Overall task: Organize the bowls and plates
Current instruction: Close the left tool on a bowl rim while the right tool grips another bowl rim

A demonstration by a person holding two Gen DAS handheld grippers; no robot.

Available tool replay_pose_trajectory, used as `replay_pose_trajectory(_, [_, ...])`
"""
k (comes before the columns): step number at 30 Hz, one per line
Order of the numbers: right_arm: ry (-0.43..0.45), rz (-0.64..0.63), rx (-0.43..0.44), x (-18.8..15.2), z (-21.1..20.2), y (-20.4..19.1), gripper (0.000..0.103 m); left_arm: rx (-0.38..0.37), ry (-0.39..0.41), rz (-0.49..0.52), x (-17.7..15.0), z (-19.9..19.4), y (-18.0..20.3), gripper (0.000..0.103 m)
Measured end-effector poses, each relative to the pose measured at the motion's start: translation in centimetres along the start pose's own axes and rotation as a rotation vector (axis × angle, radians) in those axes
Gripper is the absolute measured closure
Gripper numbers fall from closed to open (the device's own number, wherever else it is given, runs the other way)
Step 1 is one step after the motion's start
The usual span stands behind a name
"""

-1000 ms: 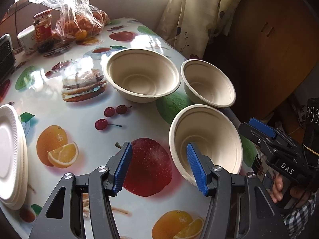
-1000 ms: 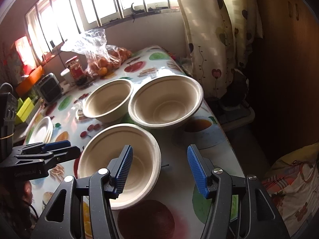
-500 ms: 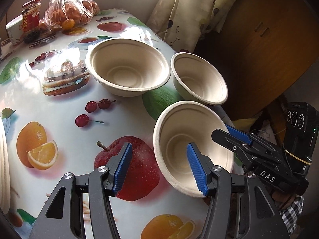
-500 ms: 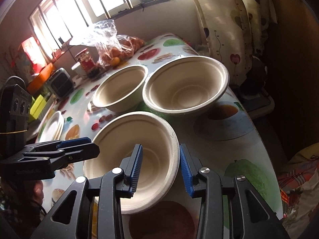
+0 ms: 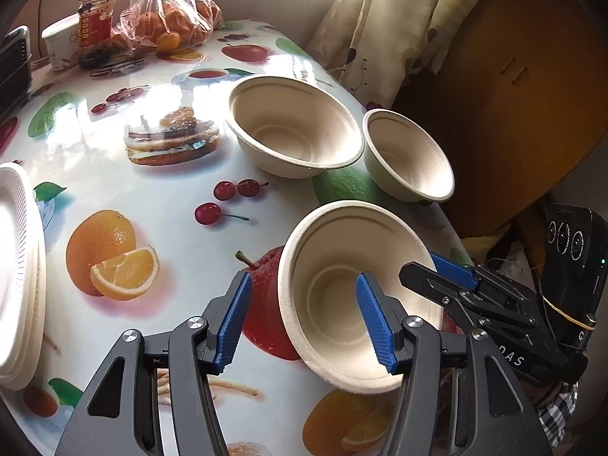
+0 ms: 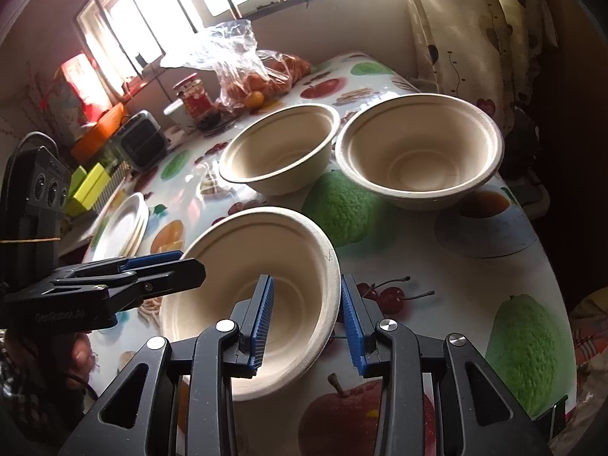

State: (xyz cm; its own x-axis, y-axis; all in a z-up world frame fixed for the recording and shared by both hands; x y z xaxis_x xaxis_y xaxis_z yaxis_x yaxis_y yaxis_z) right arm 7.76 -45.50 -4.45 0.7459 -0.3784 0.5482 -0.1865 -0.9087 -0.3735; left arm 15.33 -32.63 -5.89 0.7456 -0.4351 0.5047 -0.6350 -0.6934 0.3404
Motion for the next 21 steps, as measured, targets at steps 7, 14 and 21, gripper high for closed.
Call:
replay_pose_trajectory(7, [-0.014,-0.017,0.023,-0.4,0.6,-1.4,0.068,0.023,0.023,-0.016,-0.2,-1.0,-1.2,0.045])
replay_pose_trajectory(14, [-0.044,-0.042,0.041,-0.9,1.2,-2.4,0.069,0.040,0.044,-0.019,0.1,-2.0,-1.9,0.045])
replay_pose_trajectory(21, [0.002,-0.055,-0.006,0.3,-0.1,-1.7,0.066,0.081,0.063,-0.031,1.1,-2.8,-3.2,0.045])
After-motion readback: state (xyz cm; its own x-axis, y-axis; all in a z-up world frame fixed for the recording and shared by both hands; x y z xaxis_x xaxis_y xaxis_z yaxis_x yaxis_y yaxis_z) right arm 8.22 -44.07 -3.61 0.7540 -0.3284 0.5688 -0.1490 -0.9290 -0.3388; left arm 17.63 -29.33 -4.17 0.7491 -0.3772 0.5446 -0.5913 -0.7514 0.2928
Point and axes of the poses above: each gripper's, at about its wrist camera, not at the fingertips, and z roughly the way its jaws point, y to its right, x to its top, the point moved 10 cm from there along z, roughly the way its jaws point, and after that the axes turned 4 degrees about z, right-handed, at the moved point
